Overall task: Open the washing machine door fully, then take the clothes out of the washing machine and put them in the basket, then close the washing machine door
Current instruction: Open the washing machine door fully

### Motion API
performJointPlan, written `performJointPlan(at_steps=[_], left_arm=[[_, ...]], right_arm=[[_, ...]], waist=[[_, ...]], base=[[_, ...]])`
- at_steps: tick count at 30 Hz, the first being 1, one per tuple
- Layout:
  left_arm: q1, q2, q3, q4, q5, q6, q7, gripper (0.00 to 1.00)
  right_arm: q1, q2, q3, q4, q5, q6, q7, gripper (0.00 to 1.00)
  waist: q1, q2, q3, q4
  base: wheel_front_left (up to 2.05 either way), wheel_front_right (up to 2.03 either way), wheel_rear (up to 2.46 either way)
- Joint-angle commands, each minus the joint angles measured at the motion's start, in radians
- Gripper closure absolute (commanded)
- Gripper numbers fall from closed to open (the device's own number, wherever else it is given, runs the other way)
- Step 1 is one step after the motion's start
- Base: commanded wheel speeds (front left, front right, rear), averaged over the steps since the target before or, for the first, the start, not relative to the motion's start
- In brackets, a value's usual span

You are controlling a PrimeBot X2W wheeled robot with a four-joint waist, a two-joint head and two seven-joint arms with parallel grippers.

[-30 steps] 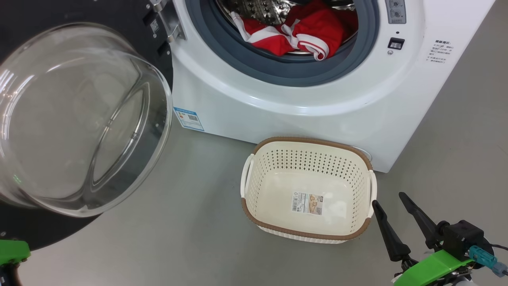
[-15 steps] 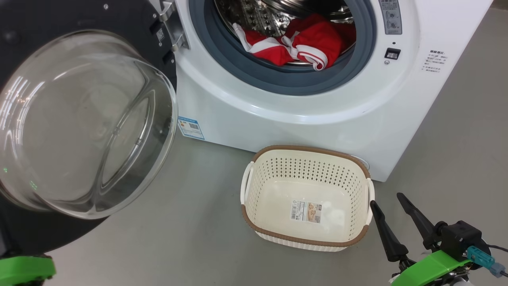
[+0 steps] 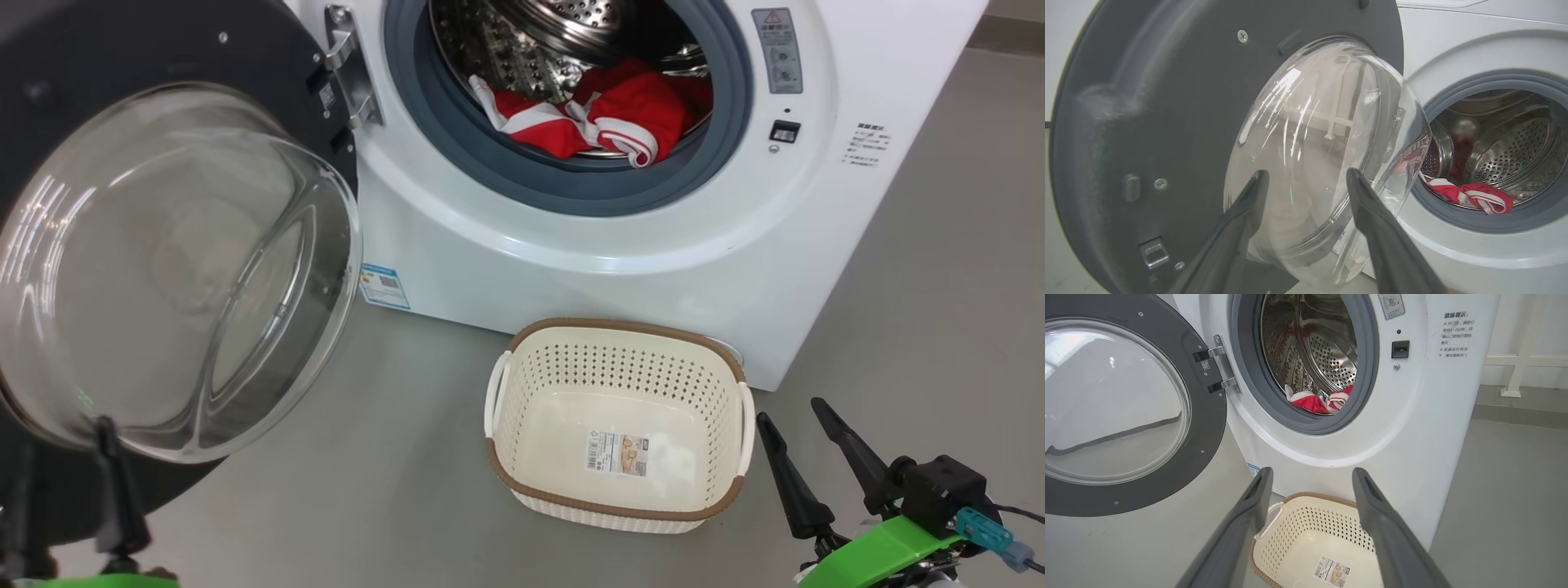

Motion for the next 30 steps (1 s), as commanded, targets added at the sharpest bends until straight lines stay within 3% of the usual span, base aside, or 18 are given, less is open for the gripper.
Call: performJointPlan(at_steps=[1,13,30], left_arm=[[0.003,0.018,0.006,-0.037,0.013,0.001,-0.005,0.0],[0.043,0.024,-0.163,-0.09,0.04,0.001,-0.005,0.0],[0.069,0.045,-0.328,-0.151,-0.032,0.001,-0.005,0.0]], right_arm=[[-0.01,-0.008,0.009,-0.023,-0.002,0.006,-0.009,0.0],[0.01,-0.008,-0.02,-0.03,-0.001,0.006,-0.009,0.0],[0.017,0.002,-0.097,-0.051,-0.006,0.006,-0.009,0.0]], waist=[[0.0,0.0,-0.006,-0.008],[0.0,0.0,-0.014,-0.061],[0.0,0.0,0.014,-0.218]], base=[[0.0,0.0,0.0],[0.0,0.0,0.0],[0.0,0.0,0.0]])
